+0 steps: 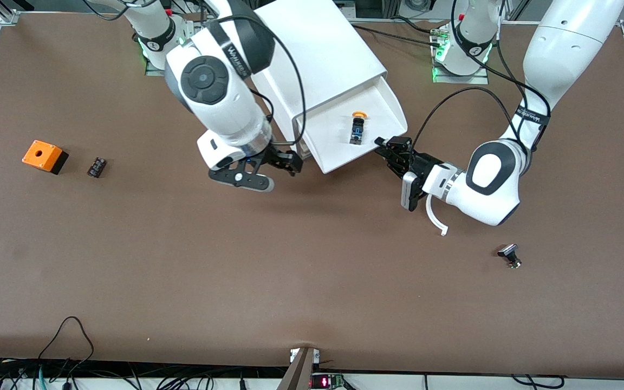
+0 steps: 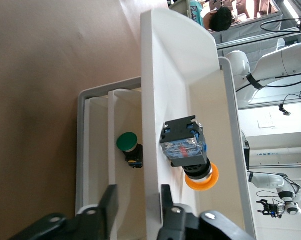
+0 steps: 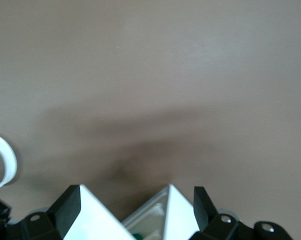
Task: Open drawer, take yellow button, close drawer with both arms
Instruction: 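Grasp the orange button with the right gripper while the left gripper withdraws, then lift the orange button out of the drawer with the right gripper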
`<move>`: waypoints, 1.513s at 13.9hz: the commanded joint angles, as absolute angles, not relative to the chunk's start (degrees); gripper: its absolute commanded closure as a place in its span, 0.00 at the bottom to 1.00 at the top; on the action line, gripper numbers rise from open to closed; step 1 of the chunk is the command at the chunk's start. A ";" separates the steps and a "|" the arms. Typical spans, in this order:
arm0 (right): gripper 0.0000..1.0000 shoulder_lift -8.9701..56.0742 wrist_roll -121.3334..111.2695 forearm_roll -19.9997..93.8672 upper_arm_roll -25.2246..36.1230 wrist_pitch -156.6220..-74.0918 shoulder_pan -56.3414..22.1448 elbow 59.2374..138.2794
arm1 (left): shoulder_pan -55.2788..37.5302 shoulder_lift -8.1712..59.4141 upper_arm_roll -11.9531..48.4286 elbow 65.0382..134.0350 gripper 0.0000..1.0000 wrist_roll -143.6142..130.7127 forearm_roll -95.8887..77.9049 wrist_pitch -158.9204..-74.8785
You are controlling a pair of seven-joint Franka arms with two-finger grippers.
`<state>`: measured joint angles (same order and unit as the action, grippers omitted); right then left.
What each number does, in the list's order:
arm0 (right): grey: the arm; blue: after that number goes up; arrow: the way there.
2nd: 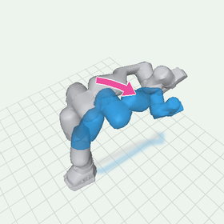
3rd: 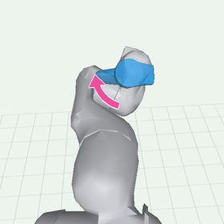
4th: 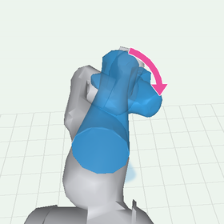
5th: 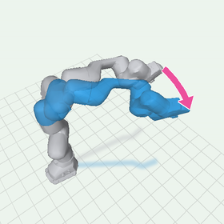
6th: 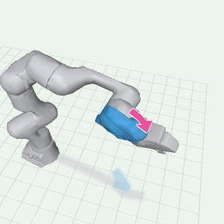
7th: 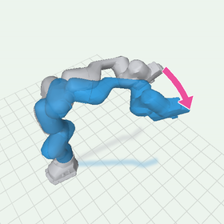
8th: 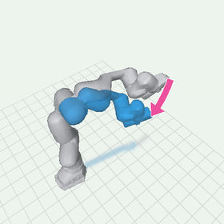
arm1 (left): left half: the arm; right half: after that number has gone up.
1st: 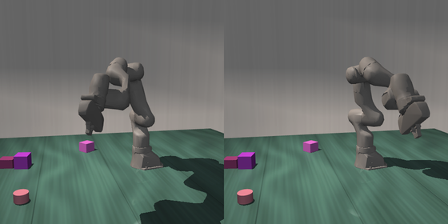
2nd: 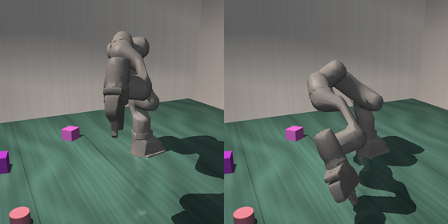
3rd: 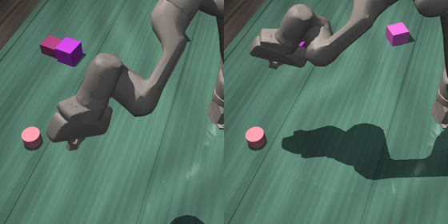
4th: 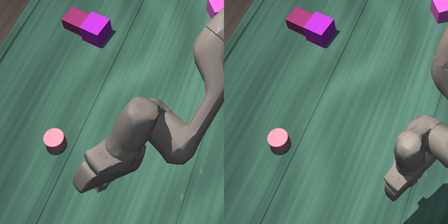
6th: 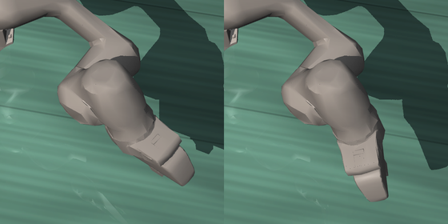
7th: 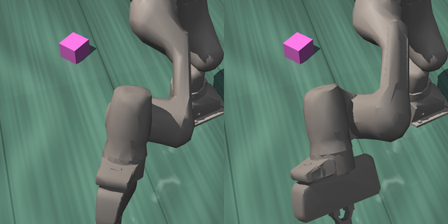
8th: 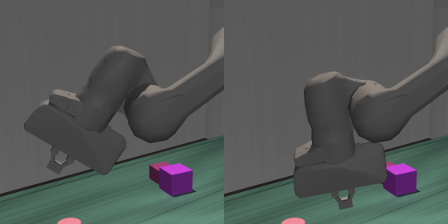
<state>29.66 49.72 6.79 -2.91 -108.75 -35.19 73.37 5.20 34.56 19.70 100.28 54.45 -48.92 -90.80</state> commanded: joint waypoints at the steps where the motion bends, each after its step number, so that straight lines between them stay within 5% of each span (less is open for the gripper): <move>1: 0.00 34.19 51.42 4.06 -2.28 -108.10 -39.10 65.49 | 7.29 35.07 19.95 97.65 0.00 54.41 -47.11 -88.96; 10: 0.00 37.96 53.41 0.79 -2.20 -110.48 -52.02 63.63 | 5.73 27.33 21.27 73.68 0.00 29.97 -5.42 -71.99; 14: 0.00 40.86 59.93 0.70 -2.11 -110.65 -53.00 63.63 | 4.04 28.47 21.01 62.60 0.00 29.97 6.48 -74.51; 16: 0.02 41.22 60.38 0.44 -2.11 -110.92 -53.09 63.63 | 3.96 28.65 20.57 61.61 0.00 29.62 7.47 -82.49; 18: 0.11 41.22 62.91 0.44 -2.11 -111.09 -53.17 63.54 | 3.35 28.57 20.21 61.61 0.00 28.92 12.26 -91.19; 21: 0.38 41.05 63.19 0.44 -2.11 -110.74 -53.70 63.54 | 0.53 28.57 20.30 61.52 0.00 25.50 19.07 -93.08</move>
<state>40.62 61.47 1.20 -2.53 -111.37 -52.79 65.15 2.92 27.31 20.55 64.09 28.31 15.63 -93.20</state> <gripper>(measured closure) 0.176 0.000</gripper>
